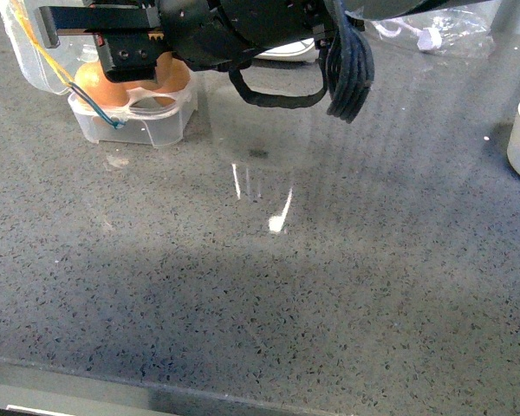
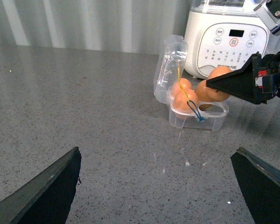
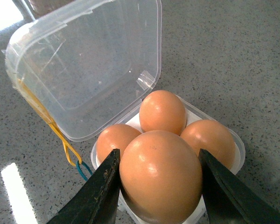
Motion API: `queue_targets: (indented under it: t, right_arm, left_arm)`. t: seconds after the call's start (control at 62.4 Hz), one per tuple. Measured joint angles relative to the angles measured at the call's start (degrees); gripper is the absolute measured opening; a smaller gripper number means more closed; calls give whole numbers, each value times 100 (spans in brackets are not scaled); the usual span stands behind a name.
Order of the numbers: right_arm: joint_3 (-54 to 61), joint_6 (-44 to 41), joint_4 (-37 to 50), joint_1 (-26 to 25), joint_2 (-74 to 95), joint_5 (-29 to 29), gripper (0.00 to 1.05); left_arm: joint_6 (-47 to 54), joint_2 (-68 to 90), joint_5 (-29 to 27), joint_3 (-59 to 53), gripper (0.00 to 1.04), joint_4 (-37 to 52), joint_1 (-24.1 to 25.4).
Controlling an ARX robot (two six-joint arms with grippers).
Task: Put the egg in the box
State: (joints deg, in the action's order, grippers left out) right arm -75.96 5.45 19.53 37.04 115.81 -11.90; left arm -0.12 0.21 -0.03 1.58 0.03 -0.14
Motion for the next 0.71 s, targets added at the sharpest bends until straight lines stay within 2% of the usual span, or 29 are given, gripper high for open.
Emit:
queue_targets:
  t: [0.192, 0.321, 0.593, 0.706]
  right_arm:
    - [-13, -9, -52, 2, 2, 37, 75]
    - [46, -7, -31, -15, -142, -2, 99]
    - [782, -33, 177, -350, -1167, 52, 97]
    - [1611, -350, 396, -769, -1950, 691, 97]
  left_arm:
    - [0, 0, 0, 0, 98, 0, 0]
    - [0, 0, 0, 0, 98, 0, 0]
    - [0, 0, 0, 0, 98, 0, 0]
    - [0, 0, 0, 0, 98, 0, 0]
